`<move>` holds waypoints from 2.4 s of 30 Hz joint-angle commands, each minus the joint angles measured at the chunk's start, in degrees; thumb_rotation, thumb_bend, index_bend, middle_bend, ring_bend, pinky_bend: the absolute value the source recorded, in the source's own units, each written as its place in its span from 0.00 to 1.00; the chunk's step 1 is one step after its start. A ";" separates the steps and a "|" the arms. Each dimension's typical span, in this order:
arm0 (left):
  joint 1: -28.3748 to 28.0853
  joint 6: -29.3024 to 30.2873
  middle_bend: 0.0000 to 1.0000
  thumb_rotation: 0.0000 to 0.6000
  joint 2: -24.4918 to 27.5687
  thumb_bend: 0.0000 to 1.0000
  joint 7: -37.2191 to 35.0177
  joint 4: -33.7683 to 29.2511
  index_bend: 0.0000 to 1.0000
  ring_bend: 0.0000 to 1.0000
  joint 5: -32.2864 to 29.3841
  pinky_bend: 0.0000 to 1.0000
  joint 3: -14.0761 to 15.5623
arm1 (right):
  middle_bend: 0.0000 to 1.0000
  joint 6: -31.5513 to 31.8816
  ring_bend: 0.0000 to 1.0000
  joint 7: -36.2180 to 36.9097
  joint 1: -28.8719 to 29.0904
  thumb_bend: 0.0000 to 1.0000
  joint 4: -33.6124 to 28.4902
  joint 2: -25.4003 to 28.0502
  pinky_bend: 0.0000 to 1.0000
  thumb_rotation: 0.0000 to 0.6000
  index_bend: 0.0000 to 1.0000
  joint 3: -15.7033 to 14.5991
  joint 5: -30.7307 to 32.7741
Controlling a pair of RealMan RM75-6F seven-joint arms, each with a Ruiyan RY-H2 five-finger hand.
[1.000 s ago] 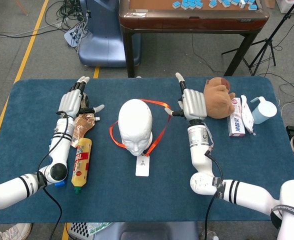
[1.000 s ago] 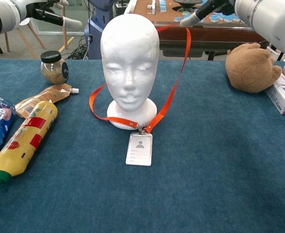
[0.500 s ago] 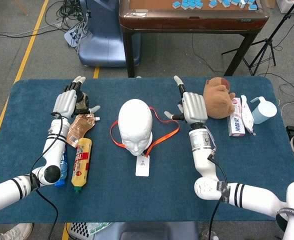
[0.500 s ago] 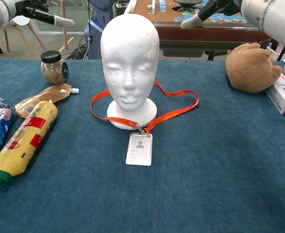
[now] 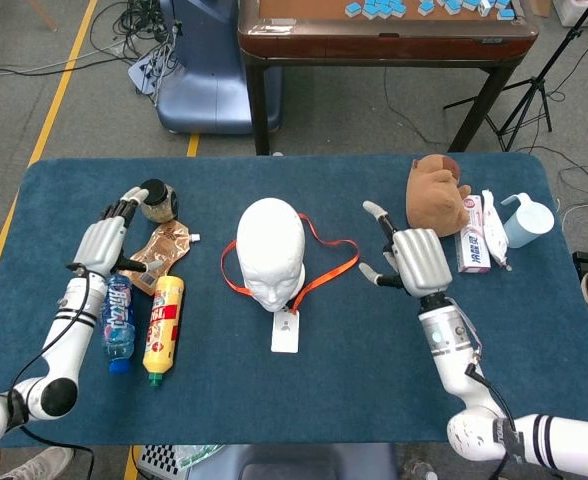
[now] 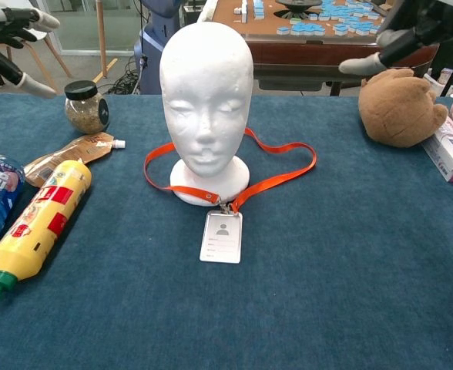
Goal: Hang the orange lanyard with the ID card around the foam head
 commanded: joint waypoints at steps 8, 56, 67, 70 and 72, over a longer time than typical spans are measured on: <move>8.75 7.83 0.00 1.00 3.83 0.11 -2.66 -6.76 0.00 0.00 8.41 0.03 6.00 | 0.98 -1.56 1.00 2.15 -7.29 0.50 -5.67 8.17 1.00 1.00 0.27 -11.84 -12.20; 28.30 26.23 0.00 1.00 6.92 0.19 -11.86 -2.97 0.00 0.00 36.18 0.03 17.21 | 1.00 -24.76 1.00 -17.49 10.66 0.84 9.55 -15.28 1.00 0.58 0.27 -10.43 15.17; 29.23 25.82 0.00 1.00 6.86 0.19 -13.63 -2.39 0.00 0.00 37.14 0.03 17.34 | 1.00 -24.78 1.00 -18.46 12.21 0.84 8.66 -16.78 1.00 0.58 0.27 -12.49 15.86; 29.36 25.80 0.00 1.00 6.64 0.19 -13.52 -2.13 0.00 0.00 37.49 0.03 17.26 | 1.00 -24.42 1.00 -18.94 12.28 0.84 6.63 -16.15 1.00 0.58 0.27 -13.69 15.62; 29.42 25.74 0.00 1.00 6.46 0.19 -13.41 -2.05 0.00 0.00 37.63 0.03 17.24 | 1.00 -24.09 1.00 -19.35 12.27 0.84 5.55 -15.78 1.00 0.58 0.27 -14.44 15.42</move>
